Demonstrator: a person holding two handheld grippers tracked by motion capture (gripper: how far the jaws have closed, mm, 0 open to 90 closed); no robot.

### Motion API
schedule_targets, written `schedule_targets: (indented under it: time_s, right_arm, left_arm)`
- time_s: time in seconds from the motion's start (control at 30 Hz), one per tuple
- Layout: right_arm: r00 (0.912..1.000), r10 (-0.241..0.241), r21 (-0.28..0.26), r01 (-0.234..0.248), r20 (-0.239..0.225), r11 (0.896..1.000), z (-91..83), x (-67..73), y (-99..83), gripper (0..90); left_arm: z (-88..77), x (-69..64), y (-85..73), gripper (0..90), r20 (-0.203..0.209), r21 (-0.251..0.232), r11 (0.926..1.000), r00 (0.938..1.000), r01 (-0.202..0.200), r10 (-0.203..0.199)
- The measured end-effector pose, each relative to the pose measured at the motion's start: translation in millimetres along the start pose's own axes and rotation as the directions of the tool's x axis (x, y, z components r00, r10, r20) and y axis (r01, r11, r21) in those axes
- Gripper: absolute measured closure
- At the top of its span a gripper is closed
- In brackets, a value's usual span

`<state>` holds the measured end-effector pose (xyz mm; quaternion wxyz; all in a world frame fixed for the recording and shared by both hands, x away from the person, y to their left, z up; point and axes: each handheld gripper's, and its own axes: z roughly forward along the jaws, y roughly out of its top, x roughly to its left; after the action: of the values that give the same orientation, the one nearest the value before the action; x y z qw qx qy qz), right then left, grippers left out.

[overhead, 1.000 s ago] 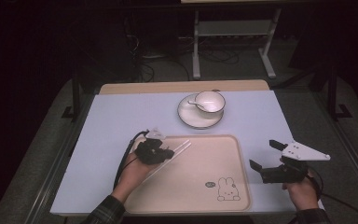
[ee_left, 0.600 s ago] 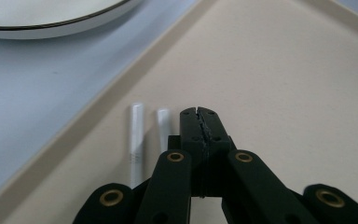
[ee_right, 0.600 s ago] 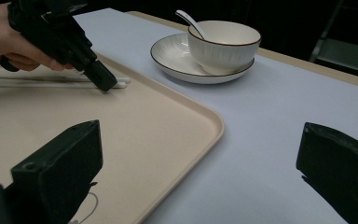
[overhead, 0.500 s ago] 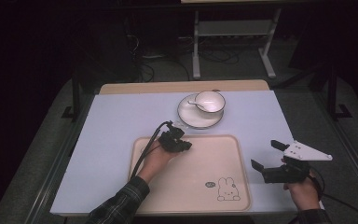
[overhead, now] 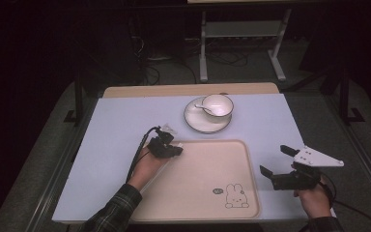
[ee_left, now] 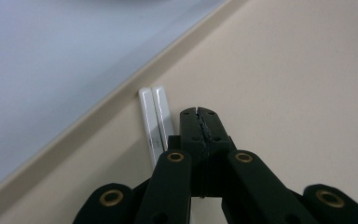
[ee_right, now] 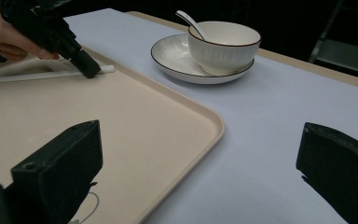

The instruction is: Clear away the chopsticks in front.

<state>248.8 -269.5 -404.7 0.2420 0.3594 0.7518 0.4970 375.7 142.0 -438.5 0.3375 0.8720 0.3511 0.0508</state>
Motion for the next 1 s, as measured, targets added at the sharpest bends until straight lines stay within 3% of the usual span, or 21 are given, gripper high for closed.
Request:
schedule_targets:
  time_s: [0.27, 0.6, 1.0]
  right_arm:
    - [1.0, -0.004, 0.001, 0.004, -0.002, 1.0, -0.1, 0.4, 0.0, 0.0]
    - [1.0, -0.006, -0.001, 0.006, -0.004, 1.0, 0.2, 1.5, 0.8, 0.0]
    - [1.0, -0.005, -0.004, 0.005, -0.002, 1.0, -0.4, 1.3, 0.8, 0.0]
  left_arm:
    - [-19.2, 2.0, -20.9, 89.4, 0.001, 0.016, 0.9998, 1.0, 0.008, -0.008]
    - [-49.4, 14.8, -52.8, 89.3, -0.02, 0.02, 0.9971, 0.9971, 0.074, -0.074]
    - [-68.1, 16.4, -73.6, 89.3, -0.027, 0.026, 0.9933, 0.9934, 0.113, -0.112]
